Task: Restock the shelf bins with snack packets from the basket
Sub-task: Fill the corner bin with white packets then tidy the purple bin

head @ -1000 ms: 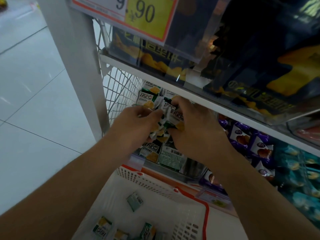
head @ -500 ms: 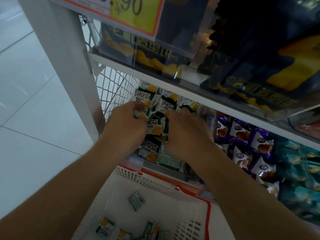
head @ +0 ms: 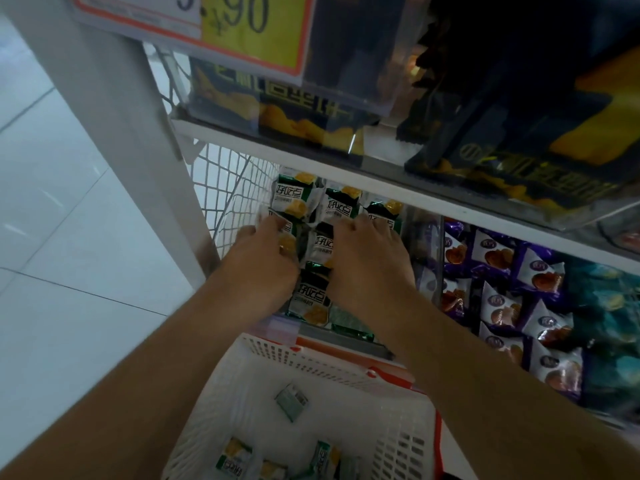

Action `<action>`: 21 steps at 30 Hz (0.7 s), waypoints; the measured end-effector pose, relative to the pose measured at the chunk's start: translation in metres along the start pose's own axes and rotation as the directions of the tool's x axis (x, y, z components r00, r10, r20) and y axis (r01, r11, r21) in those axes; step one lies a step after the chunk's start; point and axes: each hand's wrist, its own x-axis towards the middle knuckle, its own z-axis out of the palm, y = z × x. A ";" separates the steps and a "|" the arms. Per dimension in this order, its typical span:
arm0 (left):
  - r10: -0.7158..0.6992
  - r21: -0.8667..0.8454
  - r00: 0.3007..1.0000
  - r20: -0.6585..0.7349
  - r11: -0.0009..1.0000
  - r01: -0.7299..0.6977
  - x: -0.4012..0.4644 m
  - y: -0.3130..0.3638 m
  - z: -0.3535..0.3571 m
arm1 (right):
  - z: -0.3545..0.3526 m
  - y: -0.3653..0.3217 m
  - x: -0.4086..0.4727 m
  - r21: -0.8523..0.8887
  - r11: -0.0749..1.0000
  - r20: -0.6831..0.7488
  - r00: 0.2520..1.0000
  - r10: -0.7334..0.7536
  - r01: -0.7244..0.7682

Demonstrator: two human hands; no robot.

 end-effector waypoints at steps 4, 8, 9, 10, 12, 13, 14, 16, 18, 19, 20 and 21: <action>0.056 0.243 0.998 -0.005 0.969 -0.053 -0.011 -0.001 0.011 | -0.004 0.005 0.003 0.059 0.998 0.033 0.999 -0.013 0.011; 0.154 0.450 0.985 -0.071 0.887 -0.106 -0.020 -0.008 0.022 | -0.014 0.010 -0.002 0.137 0.991 0.009 1.000 -0.008 0.007; 0.183 0.474 0.978 -0.098 0.873 -0.116 -0.021 -0.009 0.023 | -0.016 0.011 -0.004 0.144 0.990 0.002 1.000 -0.005 0.005; 0.226 0.525 0.966 -0.124 0.841 -0.129 -0.023 -0.010 0.023 | -0.017 0.012 -0.007 0.140 0.990 -0.003 1.000 -0.004 0.005; 0.330 0.634 0.928 -0.173 0.758 -0.152 -0.027 -0.007 0.025 | -0.019 0.014 -0.011 0.121 0.993 -0.004 1.000 -0.005 0.005; 0.361 0.650 0.913 -0.192 0.743 -0.157 -0.028 -0.004 0.024 | -0.019 0.015 -0.012 0.125 0.992 0.002 1.000 -0.004 0.004; 0.372 0.653 0.906 -0.201 0.741 -0.159 -0.029 0.001 0.022 | -0.020 0.016 -0.014 0.144 0.990 0.015 1.000 0.004 -0.006; 0.337 0.636 0.926 -0.170 0.755 -0.158 -0.029 0.003 0.022 | -0.022 0.017 -0.017 0.181 0.983 0.058 0.998 0.016 -0.026; 0.251 0.630 0.965 -0.070 0.761 -0.152 -0.027 0.002 0.023 | -0.020 0.018 -0.021 0.174 0.985 0.093 0.996 -0.002 -0.014; 0.209 0.614 0.977 -0.030 0.776 -0.147 -0.026 0.001 0.024 | -0.017 0.019 -0.023 0.161 0.987 0.107 0.994 -0.022 0.004; 0.177 0.584 0.984 -0.016 0.801 -0.134 -0.025 0.001 0.025 | -0.015 0.018 -0.026 0.143 0.989 0.118 0.992 -0.041 0.024; 0.157 0.557 0.987 -0.022 0.822 -0.119 -0.025 0.003 0.025 | -0.012 0.017 -0.029 0.130 0.991 0.126 0.990 -0.059 0.043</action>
